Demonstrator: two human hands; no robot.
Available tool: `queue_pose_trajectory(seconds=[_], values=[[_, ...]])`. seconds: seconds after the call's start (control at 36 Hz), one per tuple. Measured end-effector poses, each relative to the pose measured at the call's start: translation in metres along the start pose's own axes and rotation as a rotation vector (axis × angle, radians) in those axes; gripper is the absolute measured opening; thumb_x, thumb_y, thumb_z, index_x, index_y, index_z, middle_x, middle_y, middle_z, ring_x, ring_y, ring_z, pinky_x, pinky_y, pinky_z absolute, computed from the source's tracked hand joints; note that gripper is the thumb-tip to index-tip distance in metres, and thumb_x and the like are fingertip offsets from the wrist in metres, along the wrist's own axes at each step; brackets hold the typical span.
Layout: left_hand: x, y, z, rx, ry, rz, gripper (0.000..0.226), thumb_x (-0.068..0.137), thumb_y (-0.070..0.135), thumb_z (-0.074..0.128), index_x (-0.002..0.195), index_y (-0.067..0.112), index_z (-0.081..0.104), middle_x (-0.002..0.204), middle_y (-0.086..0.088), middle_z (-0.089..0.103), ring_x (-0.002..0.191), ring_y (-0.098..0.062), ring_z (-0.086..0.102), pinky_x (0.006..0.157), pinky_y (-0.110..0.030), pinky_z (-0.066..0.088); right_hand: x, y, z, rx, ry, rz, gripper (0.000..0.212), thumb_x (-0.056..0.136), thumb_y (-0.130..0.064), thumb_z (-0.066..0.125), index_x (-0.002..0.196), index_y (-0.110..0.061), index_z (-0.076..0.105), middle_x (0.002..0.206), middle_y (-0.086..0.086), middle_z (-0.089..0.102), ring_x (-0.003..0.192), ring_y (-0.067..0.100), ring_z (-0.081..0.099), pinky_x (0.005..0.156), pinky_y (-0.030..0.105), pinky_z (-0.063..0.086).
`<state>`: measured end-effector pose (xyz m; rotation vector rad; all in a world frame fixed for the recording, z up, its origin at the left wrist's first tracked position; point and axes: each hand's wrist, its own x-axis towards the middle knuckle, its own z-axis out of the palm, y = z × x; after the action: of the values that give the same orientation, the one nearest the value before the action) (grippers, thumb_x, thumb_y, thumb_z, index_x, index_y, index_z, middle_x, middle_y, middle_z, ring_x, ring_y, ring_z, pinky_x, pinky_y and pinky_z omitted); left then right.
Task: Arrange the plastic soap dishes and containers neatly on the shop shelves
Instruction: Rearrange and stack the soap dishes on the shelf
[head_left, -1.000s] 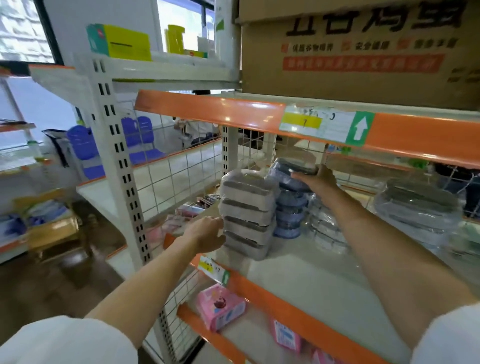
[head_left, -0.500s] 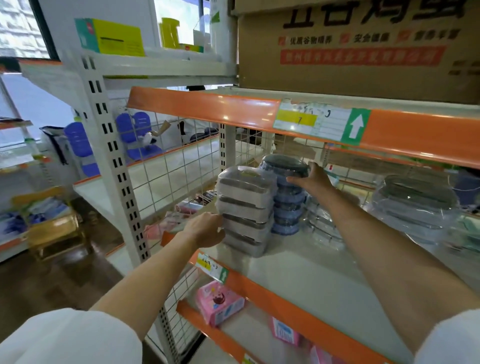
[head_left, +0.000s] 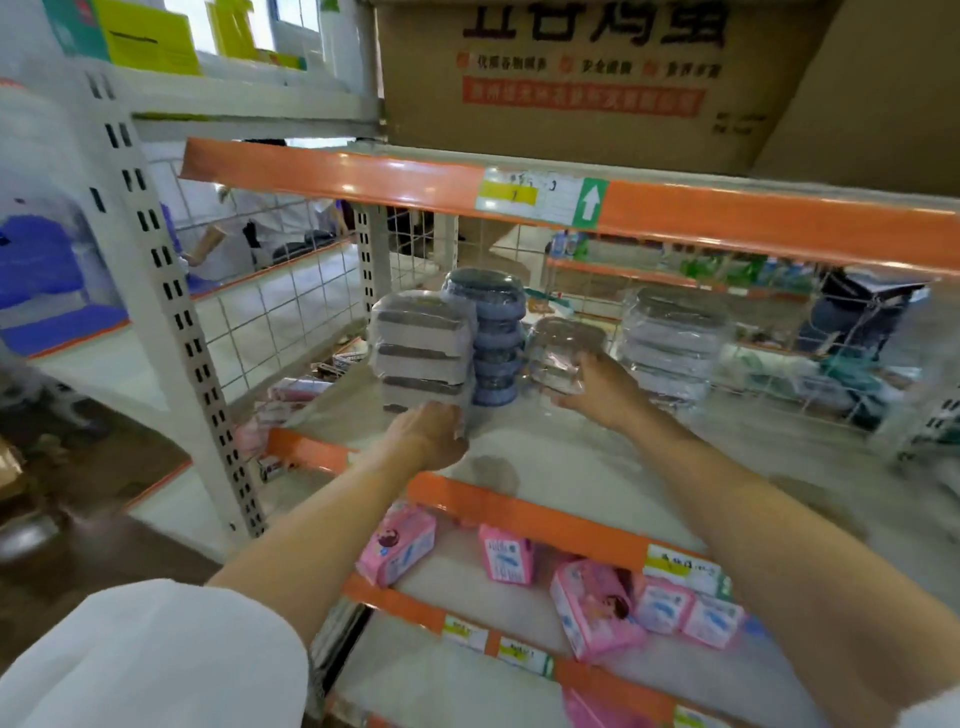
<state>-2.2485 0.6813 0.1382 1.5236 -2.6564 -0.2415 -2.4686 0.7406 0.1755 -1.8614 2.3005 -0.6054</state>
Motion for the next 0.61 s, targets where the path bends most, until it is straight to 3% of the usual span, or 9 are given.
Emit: queue_pose_trajectory(seconds=[0.08, 0.17, 0.31, 0.61], values=[[-0.006, 0.024, 0.01, -0.027, -0.009, 0.032, 0.044, 0.094, 0.038, 0.051, 0.13, 0.012, 0.052, 0.131, -0.009, 0.054, 0.121, -0.028, 0.051, 0.1, -0.035, 0.042, -0.029, 0.021, -0.004, -0.016, -0.013, 0.075, 0.065, 0.084, -0.034, 0.072, 0.135, -0.006, 0.042, 0.138, 0.015, 0.046, 0.123, 0.031, 0.046, 0.097, 0.036, 0.042], [-0.012, 0.048, 0.023, -0.07, -0.044, 0.069, 0.041, 0.095, 0.038, 0.05, 0.129, 0.016, 0.052, 0.129, -0.007, 0.056, 0.122, -0.025, 0.049, 0.102, -0.033, 0.04, -0.061, 0.044, -0.011, -0.035, -0.002, 0.123, 0.07, 0.085, -0.032, 0.071, 0.141, -0.008, 0.038, 0.141, 0.015, 0.042, 0.128, 0.031, 0.042, 0.1, 0.035, 0.038], [-0.019, 0.101, 0.035, -0.055, -0.095, 0.159, 0.04, 0.095, 0.036, 0.049, 0.131, 0.018, 0.047, 0.131, -0.007, 0.052, 0.121, -0.026, 0.049, 0.1, -0.035, 0.041, -0.108, 0.091, -0.029, -0.067, 0.001, 0.291, 0.065, 0.085, -0.036, 0.07, 0.135, -0.005, 0.041, 0.137, 0.014, 0.042, 0.127, 0.031, 0.04, 0.101, 0.04, 0.039], [-0.025, 0.225, 0.05, 0.009, -0.146, 0.39, 0.044, 0.095, 0.036, 0.049, 0.134, 0.015, 0.044, 0.133, -0.008, 0.049, 0.125, -0.025, 0.047, 0.101, -0.035, 0.041, -0.188, 0.189, -0.078, -0.084, 0.024, 0.522, 0.071, 0.084, -0.042, 0.07, 0.138, -0.009, 0.039, 0.139, 0.012, 0.039, 0.127, 0.028, 0.04, 0.103, 0.037, 0.038]])
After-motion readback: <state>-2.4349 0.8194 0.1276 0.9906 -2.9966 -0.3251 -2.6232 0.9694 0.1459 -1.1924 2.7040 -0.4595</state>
